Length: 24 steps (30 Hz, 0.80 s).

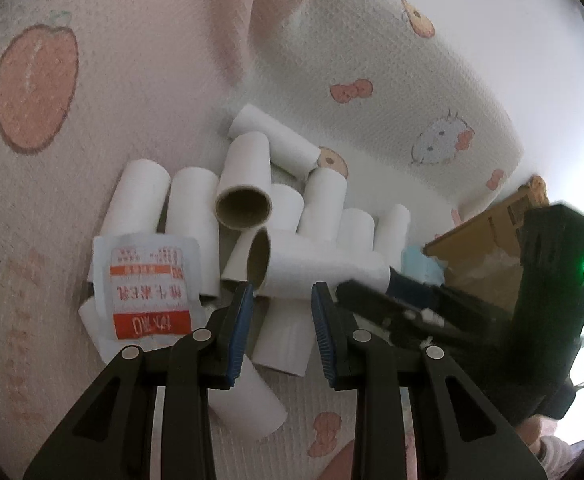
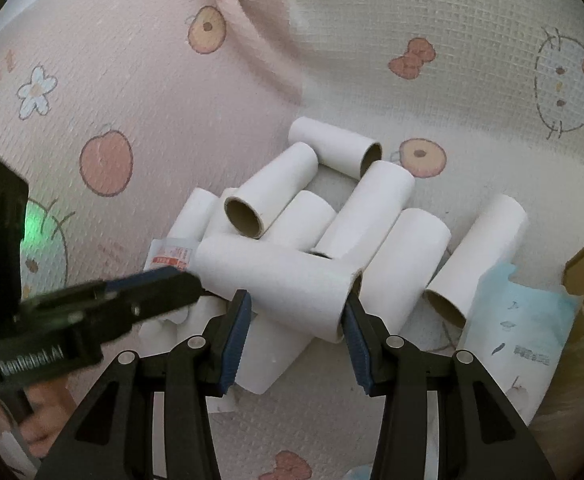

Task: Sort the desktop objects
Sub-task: 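Move the right gripper to a white cardboard tube in the pile, then close the right gripper on the white tube and lift it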

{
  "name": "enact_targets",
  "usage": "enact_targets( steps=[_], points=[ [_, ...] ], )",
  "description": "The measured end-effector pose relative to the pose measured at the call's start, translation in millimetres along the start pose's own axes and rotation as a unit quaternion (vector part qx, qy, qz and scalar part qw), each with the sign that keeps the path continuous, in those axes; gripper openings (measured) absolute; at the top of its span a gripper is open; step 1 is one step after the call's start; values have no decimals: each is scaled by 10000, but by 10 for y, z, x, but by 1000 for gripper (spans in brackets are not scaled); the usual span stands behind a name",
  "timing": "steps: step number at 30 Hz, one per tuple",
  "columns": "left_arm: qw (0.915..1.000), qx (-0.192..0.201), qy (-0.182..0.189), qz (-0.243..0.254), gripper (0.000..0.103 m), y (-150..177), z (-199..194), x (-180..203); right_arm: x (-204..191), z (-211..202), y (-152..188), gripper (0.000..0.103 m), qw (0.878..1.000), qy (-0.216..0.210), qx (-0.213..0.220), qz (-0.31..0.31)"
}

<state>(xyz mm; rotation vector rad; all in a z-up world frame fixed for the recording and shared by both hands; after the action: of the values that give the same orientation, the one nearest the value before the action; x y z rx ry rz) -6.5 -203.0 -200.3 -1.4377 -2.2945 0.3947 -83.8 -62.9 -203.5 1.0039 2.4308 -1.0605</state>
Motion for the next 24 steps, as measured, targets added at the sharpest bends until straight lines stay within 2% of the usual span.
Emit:
enact_targets(
  steps=[5,11,14,18,21,24],
  points=[
    [9999,-160,-40,5,32,19,109,45,57,-169,16,43,9999,76,49,90],
    [9998,-156,-52,-63,32,-35,154,63,124,-320,-80,43,9993,128,278,233],
    [9999,-136,-47,-49,32,-59,161,52,115,-292,-146,43,9994,113,260,191],
    [9996,-93,-258,-37,32,-88,190,31,-12,-181,-185,43,9994,69,125,-324],
    [9995,-52,-319,-58,32,-106,198,4,-117,-66,-204,43,9953,317,-81,-915],
    [9996,-74,-272,-71,32,-111,202,-9,-111,22,-239,43,9936,443,-318,-985]
  ],
)
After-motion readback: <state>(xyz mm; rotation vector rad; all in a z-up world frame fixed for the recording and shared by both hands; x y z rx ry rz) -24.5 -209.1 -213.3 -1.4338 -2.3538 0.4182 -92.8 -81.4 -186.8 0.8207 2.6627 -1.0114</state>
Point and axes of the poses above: each gripper's, at about its wrist camera, not at the fingertips, and z roughly the way its jaws point, x to its right, y to its underside, the point moved 3 cm from there along z, roughly the way its jaws point, and after that the axes turned 15 degrees about -y, right-handed, at the moved point
